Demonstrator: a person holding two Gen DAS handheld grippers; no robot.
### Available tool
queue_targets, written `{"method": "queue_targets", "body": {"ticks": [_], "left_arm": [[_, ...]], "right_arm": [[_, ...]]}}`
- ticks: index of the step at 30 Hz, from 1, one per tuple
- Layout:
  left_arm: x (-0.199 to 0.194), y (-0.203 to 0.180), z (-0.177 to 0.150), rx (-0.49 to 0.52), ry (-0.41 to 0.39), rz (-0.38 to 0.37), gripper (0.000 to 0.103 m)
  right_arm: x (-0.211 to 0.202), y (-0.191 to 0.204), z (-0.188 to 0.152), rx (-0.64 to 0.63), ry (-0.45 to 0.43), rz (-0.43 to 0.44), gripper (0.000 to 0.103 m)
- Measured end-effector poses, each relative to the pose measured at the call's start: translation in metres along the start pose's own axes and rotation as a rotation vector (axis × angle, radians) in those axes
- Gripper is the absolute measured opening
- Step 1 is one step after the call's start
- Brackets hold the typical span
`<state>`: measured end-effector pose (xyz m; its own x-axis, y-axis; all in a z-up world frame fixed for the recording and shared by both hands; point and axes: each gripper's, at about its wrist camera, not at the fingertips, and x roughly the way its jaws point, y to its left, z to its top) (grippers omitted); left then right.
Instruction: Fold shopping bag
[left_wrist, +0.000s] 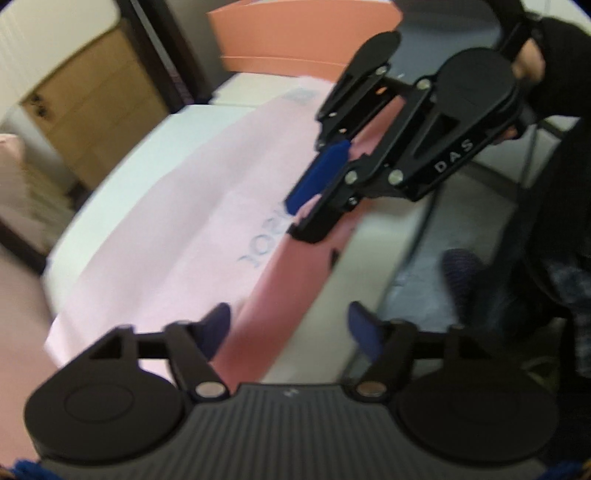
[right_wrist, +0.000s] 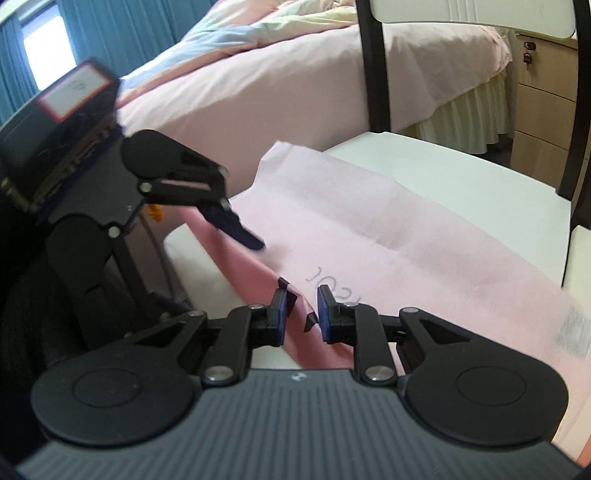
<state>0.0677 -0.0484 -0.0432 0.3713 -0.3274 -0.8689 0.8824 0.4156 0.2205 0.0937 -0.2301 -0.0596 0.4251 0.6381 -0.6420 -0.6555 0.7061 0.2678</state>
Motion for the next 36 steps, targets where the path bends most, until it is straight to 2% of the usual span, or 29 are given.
{"method": "queue_targets", "body": {"ticks": [5,7,13,16,22,28,31,33,36], "left_arm": [[-0.005,-0.006,0.000,0.017,-0.008,0.119,0.081],[-0.007,-0.009,0.000,0.027,-0.009,0.126,0.081],[-0.013,-0.019,0.001,0.060,-0.024,0.164,0.081],[-0.012,-0.028,0.001,0.094,-0.024,0.180,0.081],[-0.015,-0.062,-0.009,0.225,-0.020,0.246,0.081],[-0.010,-0.104,-0.015,0.402,-0.036,0.276,0.081],[0.000,-0.113,-0.016,0.453,-0.019,0.329,0.081],[0.002,-0.115,-0.017,0.468,-0.033,0.359,0.075],[0.004,-0.118,-0.018,0.487,-0.054,0.389,0.075]], "right_arm": [[0.017,0.002,0.004,-0.003,0.015,-0.059,0.026],[0.024,0.004,0.000,-0.035,0.026,-0.139,0.023],[0.020,0.013,-0.004,-0.098,0.033,-0.170,0.023],[0.018,0.016,-0.006,-0.123,0.047,-0.157,0.024],[0.013,0.024,-0.011,-0.157,0.077,-0.104,0.025],[0.000,0.035,-0.021,-0.202,0.103,-0.067,0.025],[-0.008,0.037,-0.027,-0.203,0.108,-0.046,0.025],[-0.012,0.037,-0.031,-0.199,0.109,-0.034,0.025],[-0.019,0.036,-0.036,-0.187,0.111,-0.016,0.025]]}}
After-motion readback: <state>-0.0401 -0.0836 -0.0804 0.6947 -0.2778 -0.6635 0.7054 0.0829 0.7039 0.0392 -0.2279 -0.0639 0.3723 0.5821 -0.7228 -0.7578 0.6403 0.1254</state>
